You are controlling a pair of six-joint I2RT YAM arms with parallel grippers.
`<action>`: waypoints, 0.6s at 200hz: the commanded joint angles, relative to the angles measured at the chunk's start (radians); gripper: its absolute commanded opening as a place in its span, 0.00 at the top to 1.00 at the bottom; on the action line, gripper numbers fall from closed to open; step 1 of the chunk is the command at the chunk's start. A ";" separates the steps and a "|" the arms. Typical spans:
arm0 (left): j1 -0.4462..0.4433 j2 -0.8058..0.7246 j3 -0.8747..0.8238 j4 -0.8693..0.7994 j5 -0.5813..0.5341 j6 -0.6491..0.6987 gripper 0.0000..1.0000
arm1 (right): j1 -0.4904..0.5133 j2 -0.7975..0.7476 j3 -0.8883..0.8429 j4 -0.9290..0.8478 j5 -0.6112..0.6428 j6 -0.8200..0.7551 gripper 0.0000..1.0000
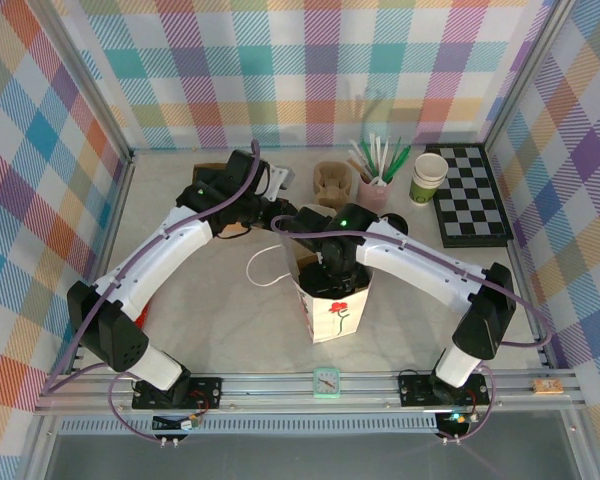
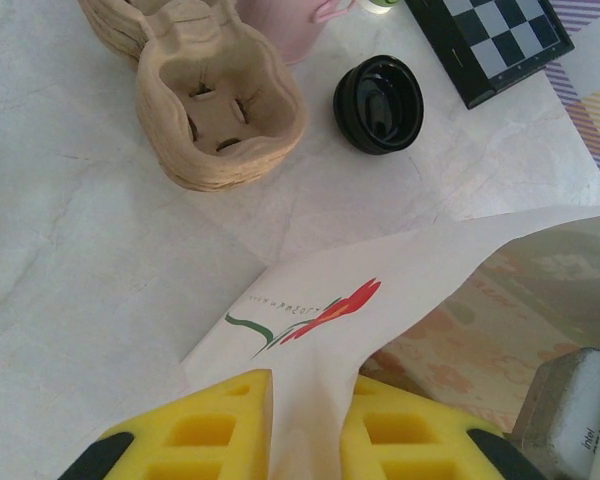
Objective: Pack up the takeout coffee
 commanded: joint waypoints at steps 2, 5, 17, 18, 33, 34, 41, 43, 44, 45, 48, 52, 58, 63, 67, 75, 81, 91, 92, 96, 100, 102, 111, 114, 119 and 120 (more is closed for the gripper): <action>-0.006 0.013 0.039 -0.023 -0.008 0.007 0.80 | 0.008 0.014 -0.013 -0.016 -0.018 0.018 0.40; -0.006 0.013 0.040 -0.023 -0.009 0.007 0.80 | 0.007 0.013 -0.013 -0.015 -0.019 0.018 0.40; -0.006 0.011 0.040 -0.026 -0.011 0.007 0.80 | 0.008 0.017 -0.018 -0.010 -0.021 0.019 0.40; -0.007 0.011 0.040 -0.026 -0.011 0.006 0.80 | 0.008 0.016 -0.018 -0.009 -0.021 0.018 0.40; -0.008 0.008 0.037 -0.024 -0.018 0.004 0.81 | 0.010 0.021 -0.021 -0.004 -0.024 0.019 0.40; -0.008 0.008 0.037 -0.024 -0.018 0.004 0.81 | 0.009 0.021 -0.021 -0.003 -0.024 0.019 0.40; -0.008 0.007 0.033 -0.023 -0.022 0.004 0.81 | 0.010 0.022 -0.022 -0.001 -0.024 0.018 0.40; -0.007 0.007 0.032 -0.023 -0.023 0.003 0.81 | 0.010 0.022 -0.023 0.000 -0.024 0.019 0.40; -0.007 0.007 0.032 -0.023 -0.023 0.003 0.81 | 0.010 0.023 -0.023 0.000 -0.024 0.019 0.40; -0.008 0.007 0.032 -0.023 -0.024 0.004 0.81 | 0.010 0.024 -0.023 0.001 -0.023 0.019 0.40; -0.008 0.008 0.031 -0.023 -0.025 0.003 0.81 | 0.010 0.023 -0.026 0.001 -0.024 0.020 0.39; -0.008 0.008 0.030 -0.023 -0.027 0.004 0.81 | 0.009 0.023 -0.028 0.002 -0.024 0.020 0.40; -0.008 0.008 0.030 -0.024 -0.032 0.004 0.81 | 0.009 0.023 -0.030 0.004 -0.025 0.019 0.40; -0.008 0.010 0.030 -0.026 -0.036 0.004 0.81 | 0.009 0.022 -0.035 0.007 -0.026 0.018 0.40; -0.008 0.010 0.030 -0.025 -0.039 0.004 0.81 | 0.009 0.022 -0.036 0.010 -0.026 0.018 0.40; -0.008 0.010 0.029 -0.026 -0.046 0.004 0.81 | 0.009 0.020 -0.041 0.014 -0.027 0.017 0.40; -0.008 0.011 0.027 -0.026 -0.047 0.004 0.81 | 0.009 0.020 -0.044 0.017 -0.027 0.017 0.40; -0.008 0.011 0.026 -0.025 -0.046 0.004 0.81 | 0.010 0.019 -0.048 0.025 -0.030 0.016 0.39; -0.008 0.011 0.025 -0.025 -0.046 0.004 0.81 | 0.009 0.019 -0.048 0.026 -0.030 0.016 0.40; -0.008 0.011 0.024 -0.024 -0.046 0.004 0.81 | 0.010 0.017 -0.051 0.028 -0.031 0.015 0.40; -0.008 0.011 0.024 -0.024 -0.046 0.003 0.81 | 0.009 0.017 -0.054 0.032 -0.032 0.015 0.40; -0.008 0.010 0.024 -0.024 -0.046 0.003 0.81 | 0.008 0.018 -0.054 0.033 -0.033 0.014 0.40; -0.008 0.010 0.024 -0.024 -0.048 0.003 0.81 | 0.010 0.018 -0.057 0.035 -0.033 0.014 0.40; -0.008 0.009 0.024 -0.023 -0.049 0.003 0.81 | 0.010 0.017 -0.057 0.035 -0.033 0.014 0.40; -0.008 0.008 0.024 -0.023 -0.050 0.003 0.81 | 0.009 0.017 -0.060 0.036 -0.033 0.014 0.40; -0.008 0.008 0.024 -0.023 -0.051 0.003 0.81 | 0.009 0.017 -0.060 0.036 -0.033 0.014 0.40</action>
